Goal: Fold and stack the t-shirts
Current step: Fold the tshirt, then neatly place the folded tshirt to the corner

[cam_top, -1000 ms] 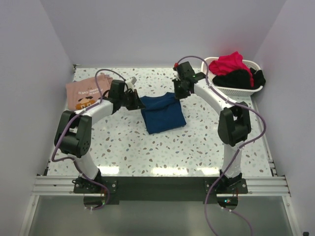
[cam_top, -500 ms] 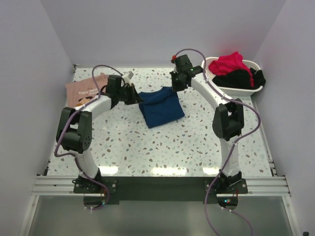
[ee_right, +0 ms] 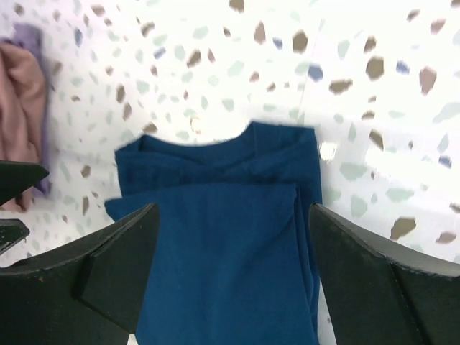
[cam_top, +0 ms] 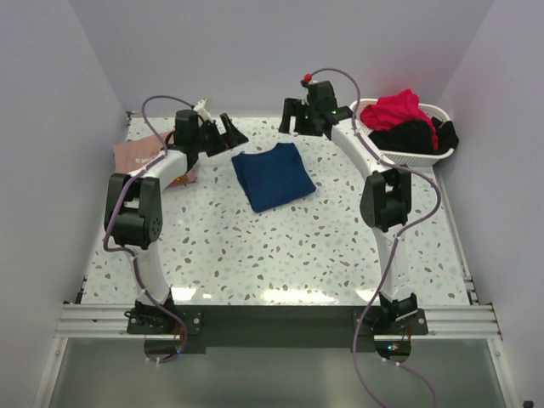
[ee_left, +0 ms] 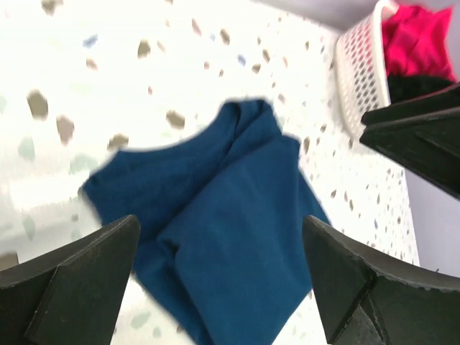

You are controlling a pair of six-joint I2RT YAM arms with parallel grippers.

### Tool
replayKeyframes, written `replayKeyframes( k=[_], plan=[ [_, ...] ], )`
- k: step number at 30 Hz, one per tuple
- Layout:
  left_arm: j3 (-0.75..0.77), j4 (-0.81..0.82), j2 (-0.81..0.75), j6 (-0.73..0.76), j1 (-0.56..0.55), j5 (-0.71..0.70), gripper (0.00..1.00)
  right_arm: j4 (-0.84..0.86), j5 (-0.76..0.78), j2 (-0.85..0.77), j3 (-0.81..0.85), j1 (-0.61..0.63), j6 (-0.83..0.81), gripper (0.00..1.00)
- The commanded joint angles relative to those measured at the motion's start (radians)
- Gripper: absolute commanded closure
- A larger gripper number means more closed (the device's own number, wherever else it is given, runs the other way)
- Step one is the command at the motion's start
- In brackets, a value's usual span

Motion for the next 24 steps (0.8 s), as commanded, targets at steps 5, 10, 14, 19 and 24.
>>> replayKeyframes(
  k=[5, 10, 14, 19, 24],
  plan=[
    [-0.06, 0.044, -0.125, 0.041, 0.0, -0.045, 0.0, 0.16, -0.071, -0.162, -0.118, -0.003, -0.03, 0.14],
    [-0.229, 0.142, -0.179, 0.001, -0.002, -0.008, 0.0, 0.243, -0.145, -0.248, -0.357, -0.003, -0.013, 0.25],
    [-0.344, 0.203, -0.193, -0.018, -0.005, 0.04, 0.0, 0.291, -0.215, -0.271, -0.466, -0.002, 0.007, 0.38],
    [-0.415, 0.318, -0.161, -0.06, -0.031, 0.098, 0.0, 0.28, -0.246, -0.225, -0.508, 0.0, 0.022, 0.48],
    [-0.484, 0.431, -0.13, -0.113, -0.043, 0.129, 0.0, 0.202, -0.246, -0.15, -0.483, 0.0, 0.01, 0.51]
  ],
)
